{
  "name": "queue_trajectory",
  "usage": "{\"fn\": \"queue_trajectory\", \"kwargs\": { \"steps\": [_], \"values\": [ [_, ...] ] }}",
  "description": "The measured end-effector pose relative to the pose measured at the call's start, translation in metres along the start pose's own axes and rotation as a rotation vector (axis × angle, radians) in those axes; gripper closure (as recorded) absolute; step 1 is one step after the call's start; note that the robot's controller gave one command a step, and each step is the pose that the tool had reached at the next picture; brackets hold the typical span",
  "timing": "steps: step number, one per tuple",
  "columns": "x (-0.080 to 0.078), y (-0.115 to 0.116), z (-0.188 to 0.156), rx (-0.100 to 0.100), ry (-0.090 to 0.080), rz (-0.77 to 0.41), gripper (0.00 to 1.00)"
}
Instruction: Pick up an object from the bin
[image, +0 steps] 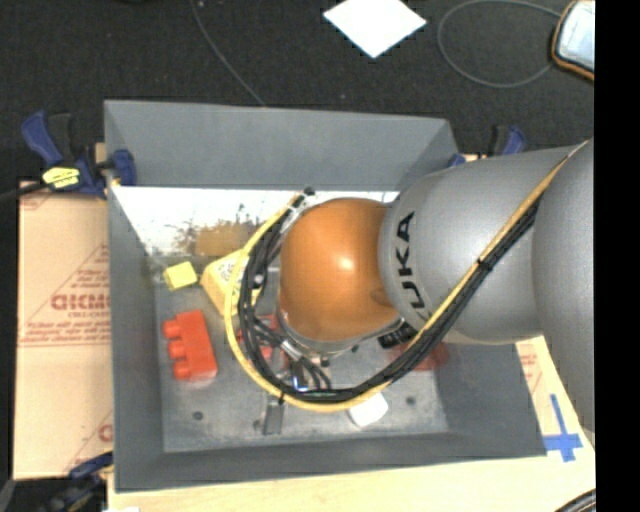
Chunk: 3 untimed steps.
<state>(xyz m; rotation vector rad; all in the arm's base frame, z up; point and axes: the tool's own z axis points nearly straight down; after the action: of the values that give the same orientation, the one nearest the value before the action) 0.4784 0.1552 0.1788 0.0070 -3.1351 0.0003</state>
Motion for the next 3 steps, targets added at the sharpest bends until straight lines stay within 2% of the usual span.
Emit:
{"fn": "queue_trajectory", "kwargs": {
  "steps": [1, 2, 3],
  "values": [
    [-0.002, -0.001, -0.004, -0.002, -0.008, 0.006, 0.00],
    [-0.089, -0.059, 0.092, 0.000, -0.014, -0.124, 0.00],
    [-0.090, -0.065, 0.049, -0.005, -0.015, 0.010, 0.00]
  ]
}}
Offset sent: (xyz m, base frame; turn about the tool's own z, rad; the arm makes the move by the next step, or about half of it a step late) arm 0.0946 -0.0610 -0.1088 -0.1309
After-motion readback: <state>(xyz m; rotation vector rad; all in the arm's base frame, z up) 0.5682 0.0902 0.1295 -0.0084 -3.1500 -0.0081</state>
